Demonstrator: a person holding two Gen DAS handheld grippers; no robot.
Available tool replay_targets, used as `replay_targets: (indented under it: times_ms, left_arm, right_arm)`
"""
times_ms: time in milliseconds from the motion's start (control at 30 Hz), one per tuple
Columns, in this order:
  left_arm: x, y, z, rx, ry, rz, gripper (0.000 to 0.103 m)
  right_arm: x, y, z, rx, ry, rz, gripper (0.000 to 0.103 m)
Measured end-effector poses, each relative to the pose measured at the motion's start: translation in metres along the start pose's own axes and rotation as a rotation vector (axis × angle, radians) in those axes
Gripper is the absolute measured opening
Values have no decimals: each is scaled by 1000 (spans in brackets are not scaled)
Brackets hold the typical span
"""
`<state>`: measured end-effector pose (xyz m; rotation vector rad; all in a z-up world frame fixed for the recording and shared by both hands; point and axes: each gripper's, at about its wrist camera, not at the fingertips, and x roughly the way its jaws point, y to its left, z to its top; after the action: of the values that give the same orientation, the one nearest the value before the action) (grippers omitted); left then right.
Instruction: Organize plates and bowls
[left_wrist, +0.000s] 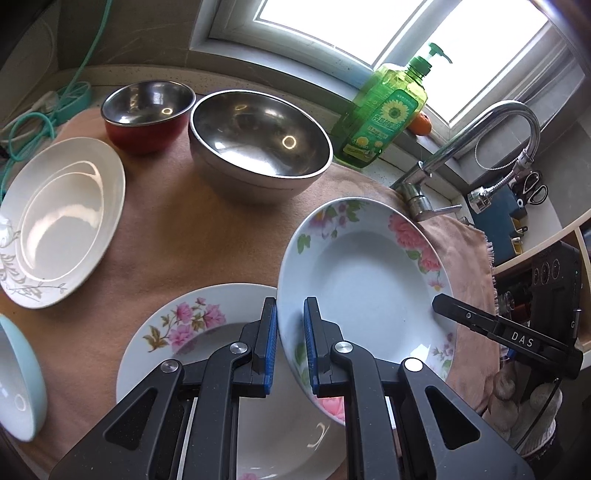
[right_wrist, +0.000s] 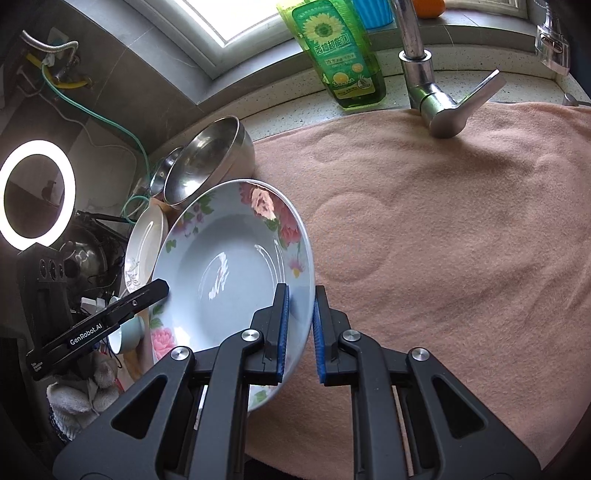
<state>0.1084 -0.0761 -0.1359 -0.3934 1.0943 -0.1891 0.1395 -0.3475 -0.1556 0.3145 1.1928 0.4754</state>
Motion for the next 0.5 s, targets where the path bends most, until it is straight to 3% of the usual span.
replay_targets:
  times_ms: [500]
  left_arm:
    - [-24, 56, -37, -73, 20, 41, 12]
  right_arm:
    - [32, 49, -48, -66, 98, 12, 12]
